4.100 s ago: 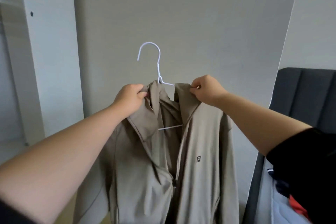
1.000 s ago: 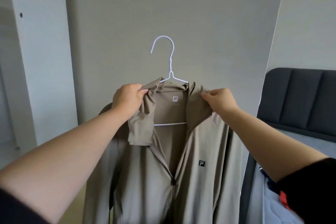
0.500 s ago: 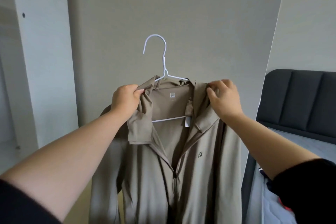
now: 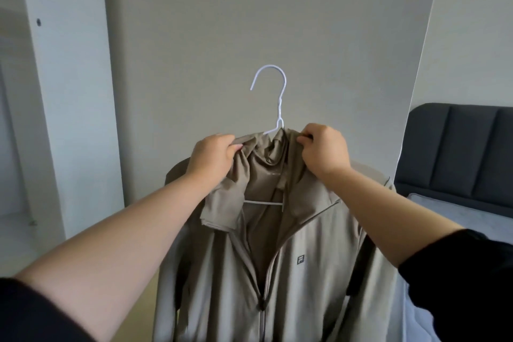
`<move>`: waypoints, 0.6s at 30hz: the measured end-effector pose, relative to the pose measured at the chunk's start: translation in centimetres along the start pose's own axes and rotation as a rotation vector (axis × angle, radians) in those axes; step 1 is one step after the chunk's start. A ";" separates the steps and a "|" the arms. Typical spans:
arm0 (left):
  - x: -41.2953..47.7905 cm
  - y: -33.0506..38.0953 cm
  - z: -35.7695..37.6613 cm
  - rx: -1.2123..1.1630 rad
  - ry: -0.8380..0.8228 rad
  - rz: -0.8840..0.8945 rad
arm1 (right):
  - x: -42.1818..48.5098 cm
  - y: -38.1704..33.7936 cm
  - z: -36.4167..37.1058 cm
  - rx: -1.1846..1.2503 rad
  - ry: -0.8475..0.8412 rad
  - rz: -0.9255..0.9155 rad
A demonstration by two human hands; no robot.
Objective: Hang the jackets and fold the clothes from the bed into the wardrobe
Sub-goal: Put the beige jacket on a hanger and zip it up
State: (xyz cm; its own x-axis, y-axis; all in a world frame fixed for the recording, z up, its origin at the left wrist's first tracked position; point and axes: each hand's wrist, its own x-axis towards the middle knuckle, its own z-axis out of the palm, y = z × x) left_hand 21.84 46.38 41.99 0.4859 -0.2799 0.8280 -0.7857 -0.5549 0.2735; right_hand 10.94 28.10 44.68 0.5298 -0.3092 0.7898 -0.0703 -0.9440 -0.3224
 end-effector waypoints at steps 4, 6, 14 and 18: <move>0.8 0.7 -0.6 0.114 0.157 0.061 | 0.0 0.8 0.2 0.045 0.069 0.178; 1.1 1.4 -0.6 0.086 0.158 -0.011 | 0.1 1.4 0.1 0.063 0.100 0.242; -0.1 2.3 0.1 -0.089 -0.076 0.161 | 0.1 3.9 -1.6 0.188 0.149 0.310; 1.6 1.6 0.1 0.098 -0.097 0.159 | -0.2 4.7 -2.4 0.260 0.147 0.265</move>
State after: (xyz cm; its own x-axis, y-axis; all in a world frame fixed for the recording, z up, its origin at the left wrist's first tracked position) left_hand 21.39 45.01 43.71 0.3974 -0.4416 0.8044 -0.8166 -0.5701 0.0905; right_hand 8.49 23.50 44.22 0.3937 -0.5692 0.7218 0.0380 -0.7745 -0.6314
